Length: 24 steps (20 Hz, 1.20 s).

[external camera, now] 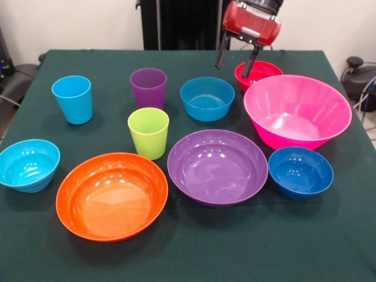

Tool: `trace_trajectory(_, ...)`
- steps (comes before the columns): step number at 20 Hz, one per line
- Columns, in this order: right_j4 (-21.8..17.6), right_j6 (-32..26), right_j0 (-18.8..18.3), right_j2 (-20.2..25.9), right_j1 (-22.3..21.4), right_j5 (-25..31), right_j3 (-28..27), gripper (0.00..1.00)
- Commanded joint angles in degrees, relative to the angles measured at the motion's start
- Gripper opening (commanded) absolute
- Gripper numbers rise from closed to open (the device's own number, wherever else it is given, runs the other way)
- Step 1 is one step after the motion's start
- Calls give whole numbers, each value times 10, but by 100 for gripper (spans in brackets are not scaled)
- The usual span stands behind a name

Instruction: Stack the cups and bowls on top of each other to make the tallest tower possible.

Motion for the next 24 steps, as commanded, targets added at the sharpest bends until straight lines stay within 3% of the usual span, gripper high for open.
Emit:
trace_trajectory(1, 45, 106, 18, 52, 53, -35, 6, 100)
trace_trajectory(14, 71, 118, 44, 28, 64, -102, 20, 100)
trace_trajectory(24, 41, 128, 14, 49, 22, -117, 50, 100)
